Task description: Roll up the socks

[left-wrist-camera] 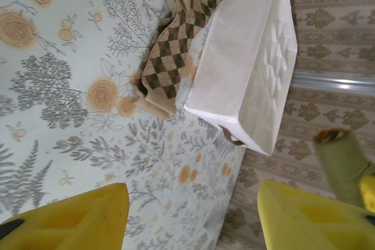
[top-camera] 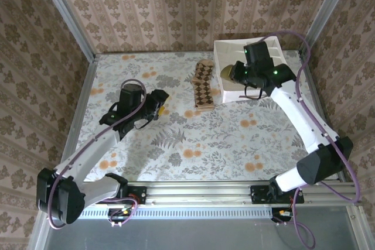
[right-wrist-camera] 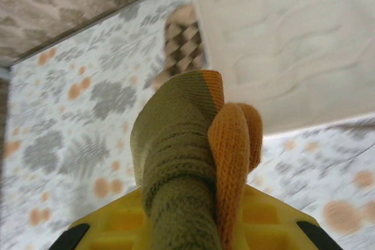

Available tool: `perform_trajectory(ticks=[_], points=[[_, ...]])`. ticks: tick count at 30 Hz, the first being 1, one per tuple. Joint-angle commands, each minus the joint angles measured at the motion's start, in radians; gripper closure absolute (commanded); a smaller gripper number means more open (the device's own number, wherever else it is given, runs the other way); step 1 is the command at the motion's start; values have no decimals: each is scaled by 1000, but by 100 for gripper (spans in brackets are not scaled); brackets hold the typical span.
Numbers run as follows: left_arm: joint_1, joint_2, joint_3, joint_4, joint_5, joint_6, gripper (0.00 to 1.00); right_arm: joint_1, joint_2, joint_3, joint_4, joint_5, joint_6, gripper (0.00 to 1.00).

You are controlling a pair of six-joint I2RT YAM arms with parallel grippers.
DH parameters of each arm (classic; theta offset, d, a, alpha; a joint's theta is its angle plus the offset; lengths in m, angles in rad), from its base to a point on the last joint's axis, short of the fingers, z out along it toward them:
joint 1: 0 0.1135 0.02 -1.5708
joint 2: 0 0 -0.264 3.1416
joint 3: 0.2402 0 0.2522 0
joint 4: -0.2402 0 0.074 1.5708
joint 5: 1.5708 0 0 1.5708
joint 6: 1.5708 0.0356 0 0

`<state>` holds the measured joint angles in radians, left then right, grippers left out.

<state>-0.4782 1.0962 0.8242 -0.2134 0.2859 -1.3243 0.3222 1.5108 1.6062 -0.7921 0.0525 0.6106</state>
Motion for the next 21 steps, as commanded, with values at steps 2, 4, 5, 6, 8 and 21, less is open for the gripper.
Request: perform_trajectory(ticks=[2,4,5,6,8,21], points=[[-24,-67,39,-133,-58,166,41,-31,143,136,-126,151,-215,100],[-28,-91,38,-144,-67,188,41,-34,229,221,-168,186,-261,100],[-30,-101,37,-148,-71,196,41,-35,270,262,-194,195,-274,100],[-31,-111,40,-157,-73,205,41,-37,321,317,-233,205,-283,100],[-32,-126,45,-172,-79,219,41,-40,412,432,-327,223,-286,100],[-28,-170,23,-203,-106,218,41,-19,590,551,-487,234,-232,100]])
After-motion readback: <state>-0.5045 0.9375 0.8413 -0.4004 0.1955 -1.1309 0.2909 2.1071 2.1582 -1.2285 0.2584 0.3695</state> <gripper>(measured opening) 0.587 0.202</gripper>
